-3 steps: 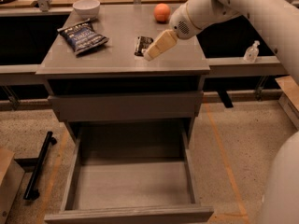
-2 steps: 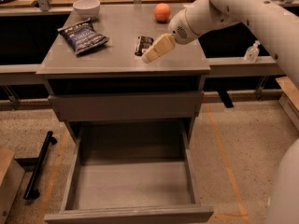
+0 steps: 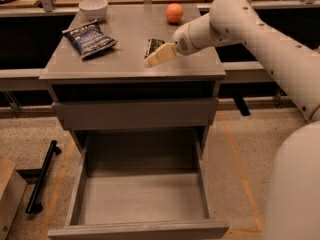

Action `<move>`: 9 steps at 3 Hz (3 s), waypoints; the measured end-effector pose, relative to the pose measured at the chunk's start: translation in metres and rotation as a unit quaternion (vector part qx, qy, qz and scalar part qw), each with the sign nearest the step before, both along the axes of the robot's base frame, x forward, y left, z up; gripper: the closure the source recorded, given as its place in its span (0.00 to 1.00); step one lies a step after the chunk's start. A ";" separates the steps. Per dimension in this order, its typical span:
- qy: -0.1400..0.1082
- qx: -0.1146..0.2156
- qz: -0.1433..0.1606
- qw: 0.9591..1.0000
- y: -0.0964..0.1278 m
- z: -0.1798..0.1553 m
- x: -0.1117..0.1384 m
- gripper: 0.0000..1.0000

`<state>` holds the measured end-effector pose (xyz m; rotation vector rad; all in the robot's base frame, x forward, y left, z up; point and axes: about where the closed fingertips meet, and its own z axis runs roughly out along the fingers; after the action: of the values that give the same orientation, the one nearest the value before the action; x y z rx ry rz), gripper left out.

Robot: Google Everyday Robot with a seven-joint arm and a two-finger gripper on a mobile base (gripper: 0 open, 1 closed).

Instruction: Place rxbar chocolate into middle drawer

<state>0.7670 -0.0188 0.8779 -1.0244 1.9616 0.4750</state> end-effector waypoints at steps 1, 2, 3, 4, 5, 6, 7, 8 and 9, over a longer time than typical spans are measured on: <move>-0.001 0.021 -0.022 1.000 0.010 -0.016 0.031 0.00; -0.002 0.038 -0.031 0.999 0.024 -0.026 0.061 0.00; 0.000 0.052 -0.033 0.998 0.039 -0.034 0.085 0.00; 0.006 0.055 -0.029 0.998 0.051 -0.045 0.095 0.18; 0.011 0.053 -0.032 0.998 0.053 -0.052 0.096 0.42; 0.011 0.053 -0.032 0.998 0.053 -0.049 0.096 0.64; 0.011 0.053 -0.032 0.998 0.053 -0.044 0.096 0.87; 0.011 0.053 -0.032 0.998 0.053 -0.042 0.096 1.00; -0.008 0.052 -0.022 0.998 0.047 -0.015 0.069 1.00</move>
Offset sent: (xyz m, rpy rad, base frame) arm 0.0991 0.0351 -0.0313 0.1194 -0.0161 -0.0959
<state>0.8365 0.0281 0.8625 -0.9153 1.9209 0.5369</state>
